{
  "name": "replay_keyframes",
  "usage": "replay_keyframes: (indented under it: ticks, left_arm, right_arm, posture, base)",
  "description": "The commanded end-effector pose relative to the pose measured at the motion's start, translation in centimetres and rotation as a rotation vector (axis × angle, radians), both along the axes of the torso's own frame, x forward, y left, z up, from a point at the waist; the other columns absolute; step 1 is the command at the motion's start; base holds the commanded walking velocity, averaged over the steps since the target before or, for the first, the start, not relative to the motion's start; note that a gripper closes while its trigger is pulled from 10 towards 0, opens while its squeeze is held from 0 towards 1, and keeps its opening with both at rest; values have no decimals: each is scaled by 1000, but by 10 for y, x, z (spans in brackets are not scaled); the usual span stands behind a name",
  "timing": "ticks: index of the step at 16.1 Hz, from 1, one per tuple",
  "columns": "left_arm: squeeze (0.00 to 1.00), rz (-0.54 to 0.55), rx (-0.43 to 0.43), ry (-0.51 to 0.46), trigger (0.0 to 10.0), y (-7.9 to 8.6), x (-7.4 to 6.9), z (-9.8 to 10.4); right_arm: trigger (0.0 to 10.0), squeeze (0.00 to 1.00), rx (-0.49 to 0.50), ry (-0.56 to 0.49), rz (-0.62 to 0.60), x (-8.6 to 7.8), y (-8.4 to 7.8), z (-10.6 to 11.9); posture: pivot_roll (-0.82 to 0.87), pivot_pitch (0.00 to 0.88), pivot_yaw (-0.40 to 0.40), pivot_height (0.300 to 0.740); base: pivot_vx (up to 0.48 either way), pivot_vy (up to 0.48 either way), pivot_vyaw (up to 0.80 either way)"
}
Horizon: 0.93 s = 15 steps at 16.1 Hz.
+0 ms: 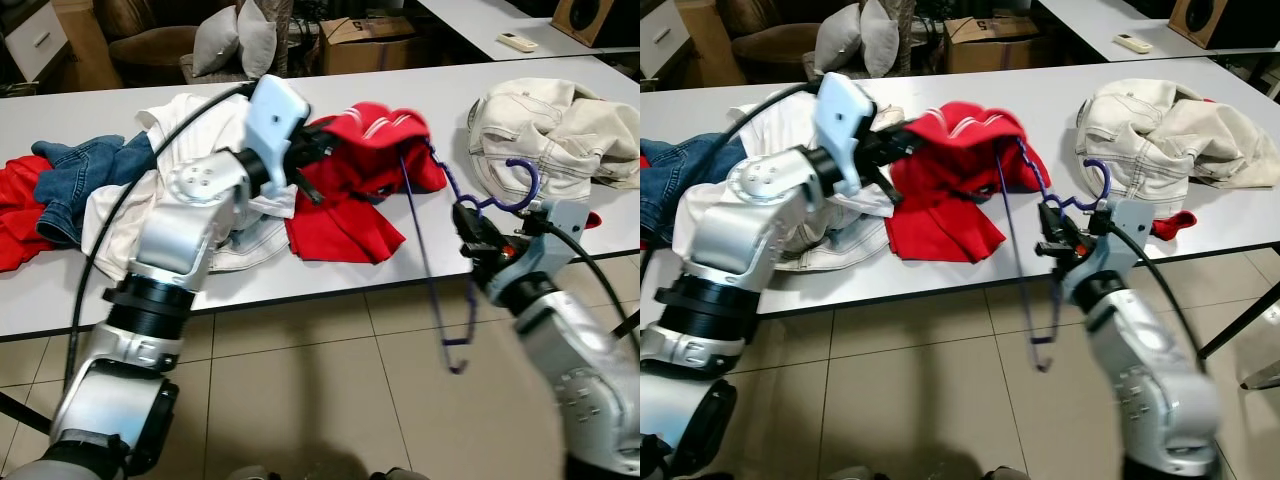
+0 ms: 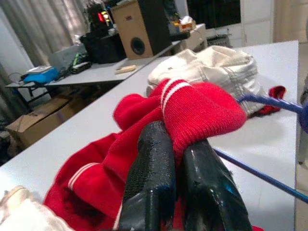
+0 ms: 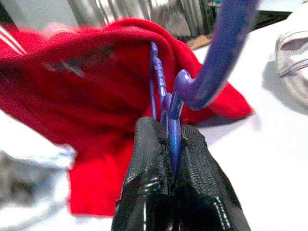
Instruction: Hang hanger
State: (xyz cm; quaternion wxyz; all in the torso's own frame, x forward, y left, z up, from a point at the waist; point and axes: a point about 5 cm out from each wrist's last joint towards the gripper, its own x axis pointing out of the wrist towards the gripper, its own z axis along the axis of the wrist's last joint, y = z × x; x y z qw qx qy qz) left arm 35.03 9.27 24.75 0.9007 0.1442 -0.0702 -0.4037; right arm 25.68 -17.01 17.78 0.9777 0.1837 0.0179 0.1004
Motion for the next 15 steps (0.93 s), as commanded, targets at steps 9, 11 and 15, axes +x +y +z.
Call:
replay_keyframes:
  ticks: [9,11,15]
  left_arm:
    - [0,-44,316,57,0,-5,-1,-38]
    - [0,-115,307,125,0,-6,-8,-46]
    - [0,-249,283,224,0,-9,-22,-49]
  right_arm:
    - [10000,0,447,-110,-190,27,1,8]
    - [10000,0,629,-151,-220,37,-6,13]
    - [10000,0,854,-140,-259,53,-6,14]
  posture:
    - [-107,3,44,740]
    - [-110,5,42,740]
    - [-101,5,29,740]
  base:
    - [0,0,0]
    - [0,0,0]
    - [0,0,0]
